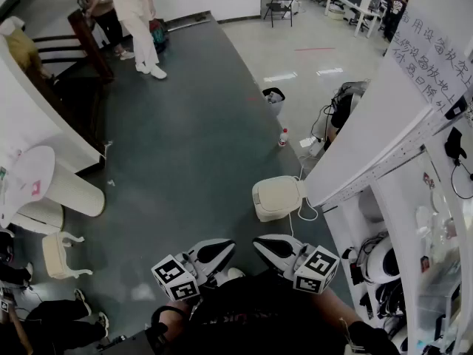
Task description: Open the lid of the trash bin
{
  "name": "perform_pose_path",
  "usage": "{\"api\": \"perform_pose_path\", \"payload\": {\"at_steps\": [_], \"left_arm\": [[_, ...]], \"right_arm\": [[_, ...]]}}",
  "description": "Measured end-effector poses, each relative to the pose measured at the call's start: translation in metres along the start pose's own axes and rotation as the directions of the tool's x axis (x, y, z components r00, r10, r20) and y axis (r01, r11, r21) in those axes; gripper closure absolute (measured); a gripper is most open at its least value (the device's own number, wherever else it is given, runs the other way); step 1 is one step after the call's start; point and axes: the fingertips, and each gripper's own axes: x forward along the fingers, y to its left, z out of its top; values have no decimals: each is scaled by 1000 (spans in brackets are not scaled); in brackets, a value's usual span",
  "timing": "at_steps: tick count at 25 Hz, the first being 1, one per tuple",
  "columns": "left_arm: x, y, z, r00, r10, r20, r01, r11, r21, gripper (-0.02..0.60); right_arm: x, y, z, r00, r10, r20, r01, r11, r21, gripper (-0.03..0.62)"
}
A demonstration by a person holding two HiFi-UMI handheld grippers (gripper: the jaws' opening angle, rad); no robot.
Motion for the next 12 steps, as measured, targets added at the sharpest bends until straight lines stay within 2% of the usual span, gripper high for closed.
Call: {"api": "perform_pose_path", "payload": {"at_steps": [12], "left_arm": [[3,-5,0,1000,-6,-2,6,1000,8,580]], "right_arm": [[-5,0,3,1000,6,13,-6,1000,3,586]]}}
